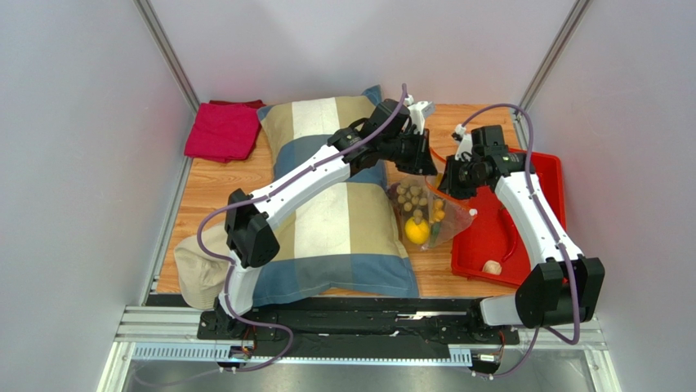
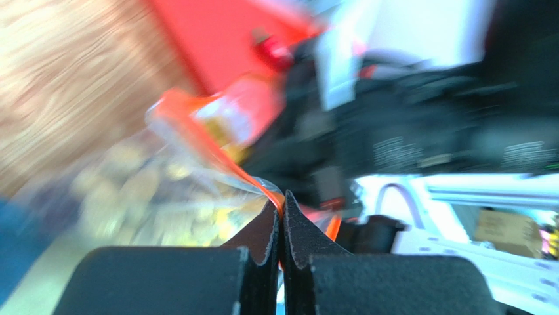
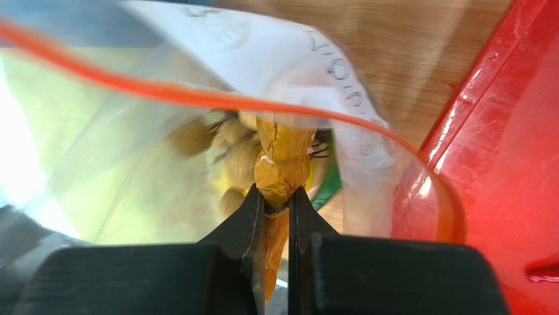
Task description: Open the zip-top bag and remove the fake food
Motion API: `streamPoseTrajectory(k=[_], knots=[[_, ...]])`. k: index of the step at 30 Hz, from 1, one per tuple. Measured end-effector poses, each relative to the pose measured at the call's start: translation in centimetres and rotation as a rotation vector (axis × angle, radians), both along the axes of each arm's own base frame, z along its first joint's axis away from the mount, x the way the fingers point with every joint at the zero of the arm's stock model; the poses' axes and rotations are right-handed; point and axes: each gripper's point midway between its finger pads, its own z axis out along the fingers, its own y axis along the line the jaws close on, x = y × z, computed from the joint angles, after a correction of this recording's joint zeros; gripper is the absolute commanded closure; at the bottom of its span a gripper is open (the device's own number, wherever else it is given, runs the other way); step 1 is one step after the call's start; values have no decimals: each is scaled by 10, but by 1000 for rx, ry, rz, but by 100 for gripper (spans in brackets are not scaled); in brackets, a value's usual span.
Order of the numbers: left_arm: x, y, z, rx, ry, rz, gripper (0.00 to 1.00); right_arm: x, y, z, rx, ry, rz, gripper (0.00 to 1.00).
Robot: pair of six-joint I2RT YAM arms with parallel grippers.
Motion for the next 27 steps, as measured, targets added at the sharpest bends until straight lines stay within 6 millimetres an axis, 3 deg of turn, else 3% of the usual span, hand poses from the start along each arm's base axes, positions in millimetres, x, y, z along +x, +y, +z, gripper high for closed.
streamPoseTrajectory(k=[5,14,19,22,27], knots=[[14,20,-29,110,11,60,100,-2,4,4,68,25,-22,100],[16,24,-37,151,8,60,100,-20,37,31,246,-26,138,100],[17,25,-39,162,10,57,100,-24,34,45,233,-85,134,100],[18,25,-41,170,8,61,100,-14,24,74,171,-157,82,100],[18,26,-42,174,5,66,100,8,-5,152,58,-376,-77,100]])
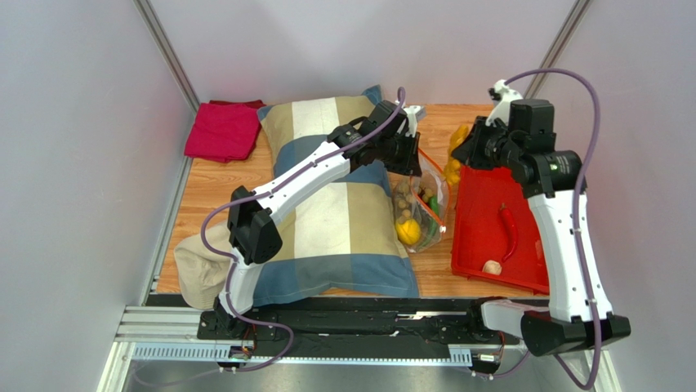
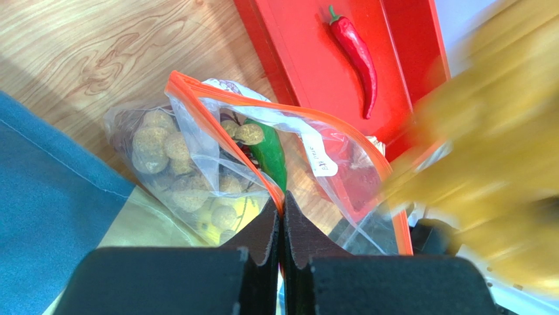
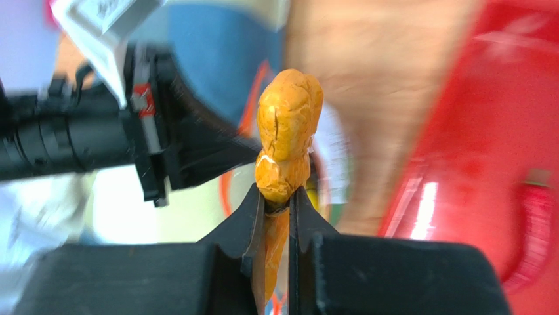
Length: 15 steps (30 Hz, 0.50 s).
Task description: Open the zip-top bag and remove the fake food
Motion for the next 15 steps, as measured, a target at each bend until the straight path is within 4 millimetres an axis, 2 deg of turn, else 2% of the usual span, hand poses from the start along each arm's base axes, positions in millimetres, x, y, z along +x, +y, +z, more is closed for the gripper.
streamPoseTrajectory(k=[2,3,6,8,10,12,13,14,15], knots=[[0,0,0,0,0,0,100,1,-22,14,-52,-52,-120,100],[0,0,0,0,0,0,100,-1,-34,14,-86,-54,-188,100],[0,0,0,0,0,-1,100,-4,-80,-9,-207,6,-416,100],[-1,-1,0,0,0,-3,100,-7,-110,-45,-297,104,-551,99],[-2,-1,0,0,0,-4,100,-17,-135,-101,-375,276,-650,96],[-3,-2,0,0,-1,-6,100,-28,-151,-154,-424,435,-700,91],[-3,-2,0,0,-1,-7,100,-39,-157,-179,-449,520,-715,86],[-3,-2,0,0,-1,-7,100,-53,-163,-202,-478,609,-729,70],[-3,-2,0,0,0,-8,100,-65,-167,-218,-501,679,-738,63]])
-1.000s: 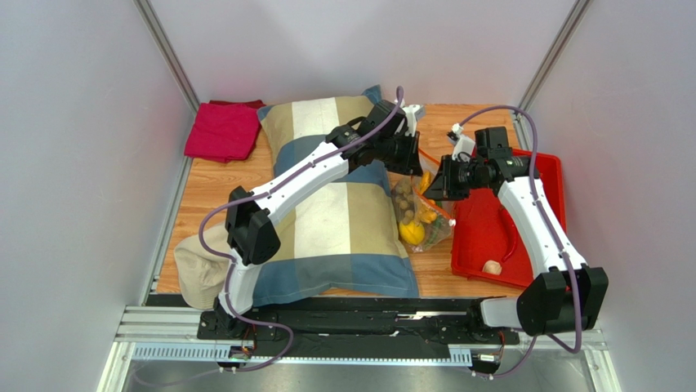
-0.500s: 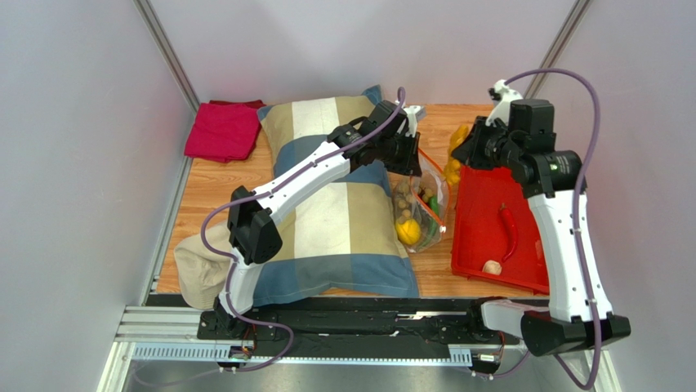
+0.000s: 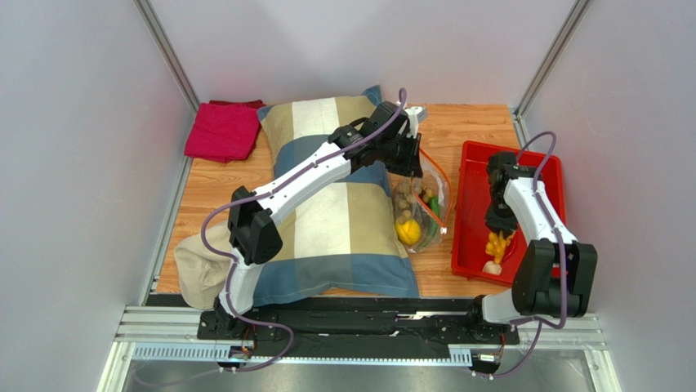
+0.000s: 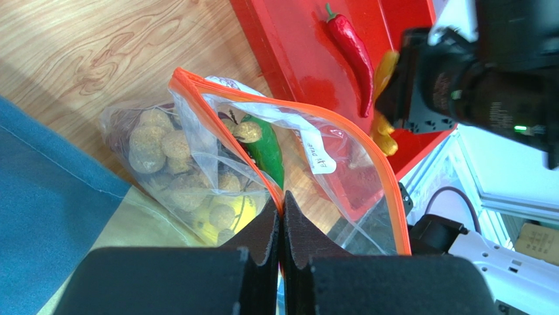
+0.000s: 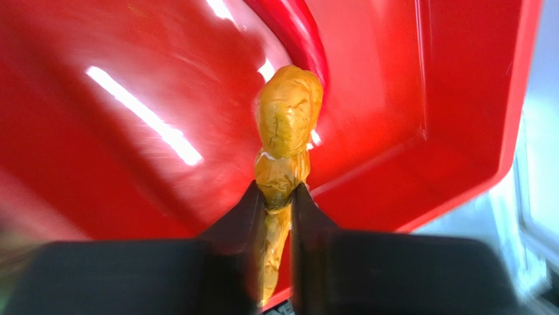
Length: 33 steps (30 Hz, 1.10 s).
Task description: Open the zip-top bag and remove the fake food
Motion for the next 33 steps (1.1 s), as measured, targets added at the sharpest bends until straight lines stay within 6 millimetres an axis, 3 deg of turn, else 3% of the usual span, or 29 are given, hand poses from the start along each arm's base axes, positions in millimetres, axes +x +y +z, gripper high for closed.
streamPoseTrajectory(k=[2,3,8,11,14,18,21,24,26,30,33], knots=[[0,0,0,0,-1,0,100,-14,-3,-14,-6,79,-18,43],[0,0,0,0,-1,0,100,-14,-3,-14,-5,80,-22,39],[-1,-1,0,-2,0,-3,100,18,6,20,31,-30,35,24],[-1,-1,1,-4,1,-7,100,46,27,60,74,-167,133,35],[-2,-2,2,-9,0,-10,100,62,73,110,161,-355,309,45],[-3,-4,3,-13,1,-17,100,61,136,173,323,-584,533,68],[-2,-7,5,-22,-4,-21,100,62,163,191,412,-642,623,82],[-2,-8,6,-26,-5,-24,100,65,184,175,478,-590,669,87],[-2,-8,6,-26,-3,-25,100,68,195,146,514,-509,679,86],[-3,-9,6,-27,-2,-28,100,60,199,89,540,-341,659,85],[-4,-9,6,-27,-2,-29,100,58,198,66,538,-276,640,83]])
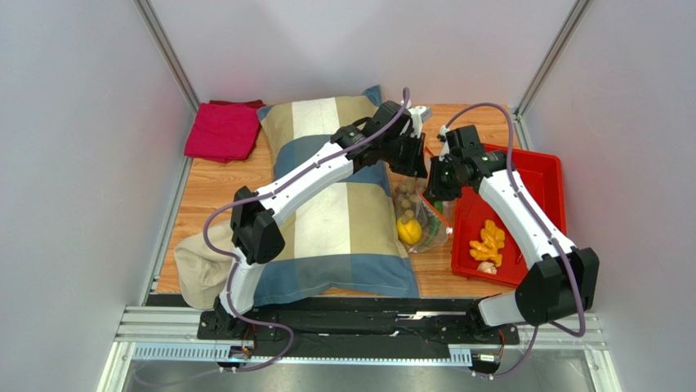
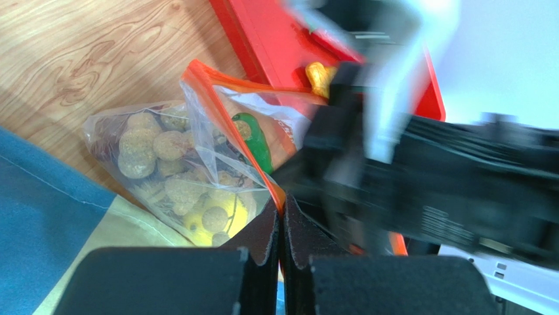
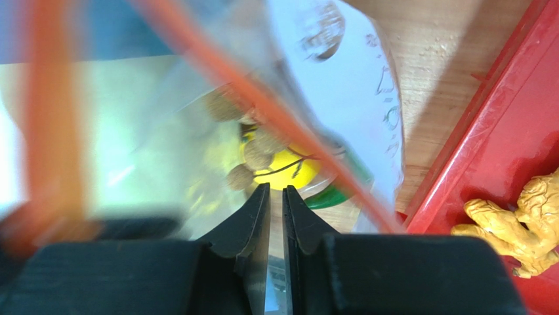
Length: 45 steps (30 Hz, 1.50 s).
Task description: Open the zip-top bag and remove the fake food
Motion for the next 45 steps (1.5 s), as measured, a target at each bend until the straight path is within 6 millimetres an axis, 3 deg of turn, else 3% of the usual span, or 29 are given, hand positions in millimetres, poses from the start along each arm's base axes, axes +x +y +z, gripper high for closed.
streamPoseTrajectory(k=[7,16,21,26,29,33,35,37,41,45], knots=[[-2,-3,1,-7,-3,-7,100,4,-12,-46,-105,100,-34,65],[0,-6,3,-22,-6,-2,100,11,-35,-62,-267,100,-66,57],[2,-10,-4,-22,4,1,100,9,-45,-71,-331,112,-69,45],[2,-13,-11,-19,22,-4,100,5,-51,-93,-377,153,-72,44],[2,-14,-15,-16,30,-7,100,4,-53,-113,-396,189,-76,50],[1,-14,-21,-7,41,-9,100,3,-52,-129,-397,208,-82,80],[1,-13,-23,-4,45,-10,100,5,-51,-128,-394,200,-83,86],[0,-13,-24,-2,47,-10,100,6,-49,-126,-390,189,-82,99],[1,-15,-23,-10,42,-8,100,5,-42,-110,-352,148,-71,100],[-1,-17,-18,-29,50,-24,100,3,-29,-73,-273,51,-37,100]])
